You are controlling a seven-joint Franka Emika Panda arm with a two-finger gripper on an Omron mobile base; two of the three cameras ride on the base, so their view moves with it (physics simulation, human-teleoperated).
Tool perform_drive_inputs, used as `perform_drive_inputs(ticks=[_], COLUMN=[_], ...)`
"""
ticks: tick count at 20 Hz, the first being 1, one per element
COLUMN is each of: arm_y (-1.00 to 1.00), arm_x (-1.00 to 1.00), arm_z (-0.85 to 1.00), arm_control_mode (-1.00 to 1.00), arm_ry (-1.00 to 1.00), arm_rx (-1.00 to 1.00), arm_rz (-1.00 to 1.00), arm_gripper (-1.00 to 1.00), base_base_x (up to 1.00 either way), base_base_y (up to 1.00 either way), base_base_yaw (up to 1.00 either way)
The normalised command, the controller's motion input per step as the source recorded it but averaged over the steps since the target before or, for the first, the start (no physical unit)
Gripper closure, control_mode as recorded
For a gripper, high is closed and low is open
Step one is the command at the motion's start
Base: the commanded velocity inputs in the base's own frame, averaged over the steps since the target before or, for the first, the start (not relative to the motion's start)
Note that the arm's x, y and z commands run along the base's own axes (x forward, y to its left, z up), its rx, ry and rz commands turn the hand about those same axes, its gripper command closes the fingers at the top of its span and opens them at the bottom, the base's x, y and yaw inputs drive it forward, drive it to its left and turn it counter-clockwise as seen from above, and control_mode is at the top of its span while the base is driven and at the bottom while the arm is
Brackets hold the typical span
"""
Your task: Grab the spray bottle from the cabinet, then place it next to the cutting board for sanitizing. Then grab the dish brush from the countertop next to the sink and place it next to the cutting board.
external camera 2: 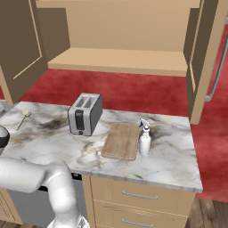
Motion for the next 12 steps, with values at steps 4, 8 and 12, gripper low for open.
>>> perform_drive_inputs(ticks=[4,8,12], arm_y=[-0.13,-0.09,-0.04], arm_x=[0.24,0.14,0.17], arm_z=[-0.21,-0.42,-0.52], arm_control_mode=[-1.0,-1.0,-1.0], arm_ry=[0.03,0.07,0.08], arm_rx=[0.0,0.0,0.0], arm_rz=[0.11,0.18,0.2], arm_gripper=[-1.0,-1.0,-1.0], base_base_x=[0.0,0.0,0.0], base_base_y=[0.0,0.0,0.0], base_base_yaw=[0.0,0.0,0.0])
